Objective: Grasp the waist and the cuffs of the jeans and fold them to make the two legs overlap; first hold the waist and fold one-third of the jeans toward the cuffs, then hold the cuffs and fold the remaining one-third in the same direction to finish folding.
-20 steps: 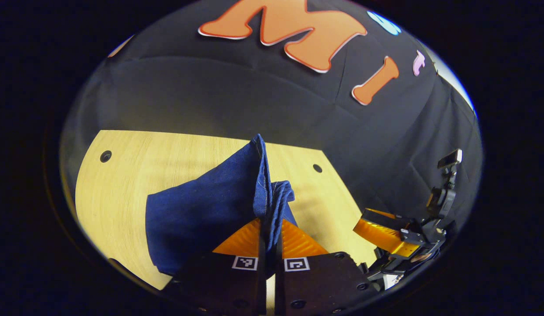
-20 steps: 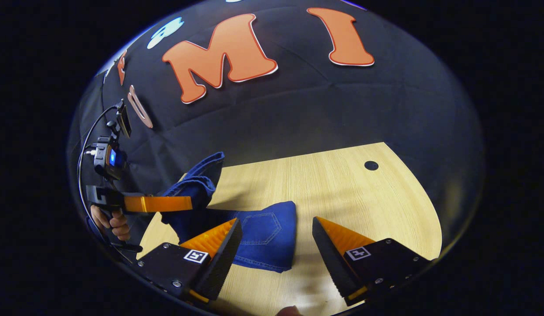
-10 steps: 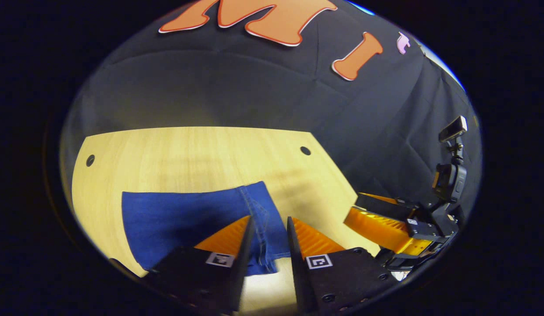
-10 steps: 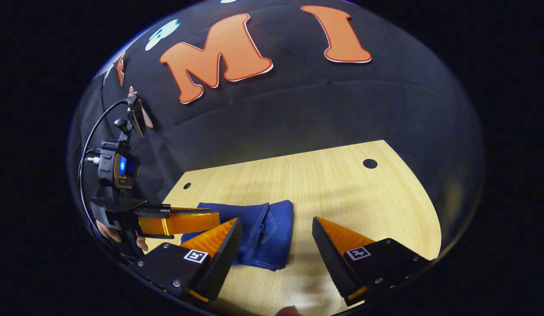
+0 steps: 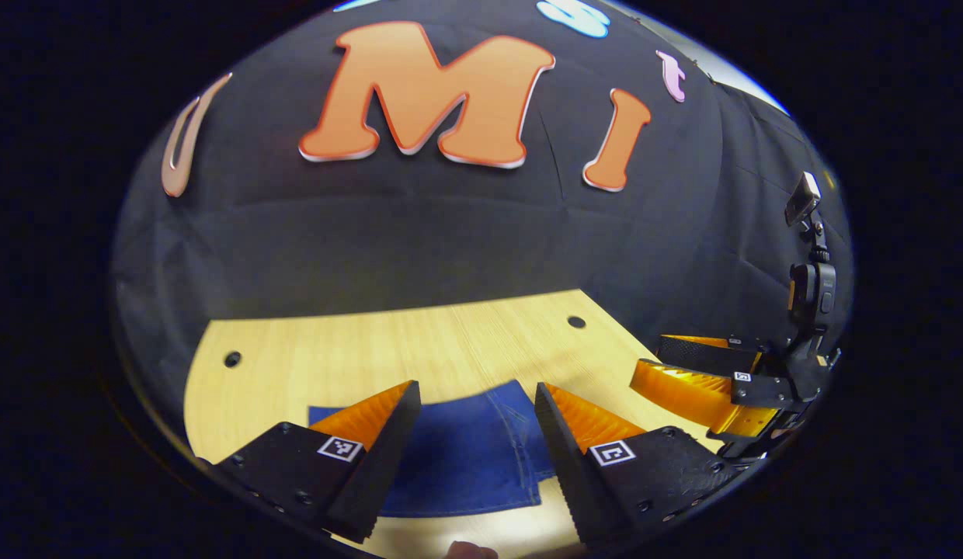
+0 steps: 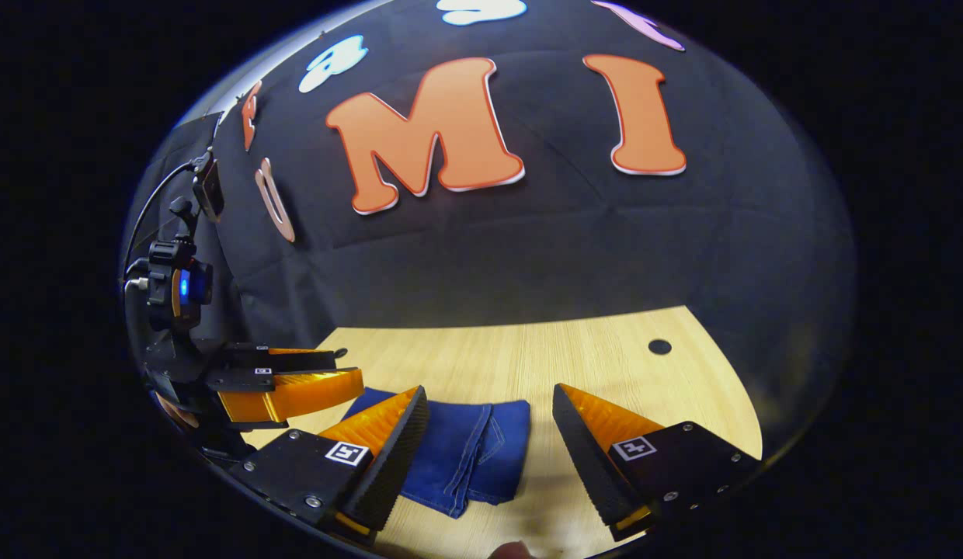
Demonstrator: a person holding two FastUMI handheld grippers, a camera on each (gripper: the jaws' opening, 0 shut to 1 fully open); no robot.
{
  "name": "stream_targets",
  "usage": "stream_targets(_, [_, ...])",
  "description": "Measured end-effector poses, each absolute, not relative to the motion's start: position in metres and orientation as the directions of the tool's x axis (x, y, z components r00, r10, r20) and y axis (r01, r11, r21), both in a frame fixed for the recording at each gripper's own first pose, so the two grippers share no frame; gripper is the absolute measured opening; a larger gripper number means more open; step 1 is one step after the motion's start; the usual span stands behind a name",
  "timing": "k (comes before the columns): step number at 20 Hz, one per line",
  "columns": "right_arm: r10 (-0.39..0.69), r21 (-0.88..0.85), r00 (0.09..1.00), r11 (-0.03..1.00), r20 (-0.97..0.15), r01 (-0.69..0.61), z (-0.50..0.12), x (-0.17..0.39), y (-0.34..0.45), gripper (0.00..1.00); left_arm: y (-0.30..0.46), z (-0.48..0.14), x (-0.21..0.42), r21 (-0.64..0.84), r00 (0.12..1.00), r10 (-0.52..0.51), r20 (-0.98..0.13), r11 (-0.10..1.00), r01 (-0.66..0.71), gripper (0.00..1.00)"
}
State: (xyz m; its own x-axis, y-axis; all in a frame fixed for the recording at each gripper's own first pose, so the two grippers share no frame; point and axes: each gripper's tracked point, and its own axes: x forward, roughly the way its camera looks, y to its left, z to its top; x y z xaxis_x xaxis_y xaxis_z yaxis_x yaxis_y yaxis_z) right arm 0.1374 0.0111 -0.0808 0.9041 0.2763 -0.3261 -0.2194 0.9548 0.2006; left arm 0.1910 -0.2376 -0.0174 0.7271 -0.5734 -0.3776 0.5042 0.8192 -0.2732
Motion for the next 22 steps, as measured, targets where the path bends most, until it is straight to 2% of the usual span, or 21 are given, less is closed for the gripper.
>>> stream_targets(3, [0.316, 0.219, 0.911, 0.94, -0.267, -0.262, -0.053, 0.134, 0.029, 0.98, -0.223, 0.007, 0.184, -0.316, 0.797, -0.554, -0.24, 0.821, 0.476, 0.9])
stream_targets(9, [0.344, 0.177, 0.932, 0.93, -0.11, -0.323, 0.004, 0.118, 0.053, 0.98, -0.156, 0.06, 0.169, -0.234, 0.916, -0.399, -0.041, 0.895, 0.379, 0.9])
stream_targets(11, [0.351, 0.149, 0.935, 0.928, -0.049, -0.341, 0.023, 0.112, 0.061, 0.97, -0.146, 0.066, 0.166, -0.209, 0.939, -0.343, -0.01, 0.919, 0.333, 0.9])
stream_targets(14, [0.332, 0.073, 0.942, 0.94, 0.041, -0.334, 0.041, 0.105, 0.061, 0.97, -0.123, 0.069, 0.156, -0.18, 0.968, -0.252, 0.0, 0.952, 0.248, 0.99])
stream_targets(17, [0.357, 0.001, 0.926, 0.933, 0.121, -0.359, 0.053, 0.09, 0.072, 0.97, -0.117, 0.079, 0.143, -0.187, 0.976, -0.214, 0.036, 0.958, 0.217, 0.99])
stream_targets(22, [0.364, -0.092, 0.92, 0.931, 0.142, -0.354, 0.045, 0.083, 0.081, 0.98, -0.109, 0.063, 0.133, -0.156, 0.983, -0.176, 0.051, 0.971, 0.182, 0.99])
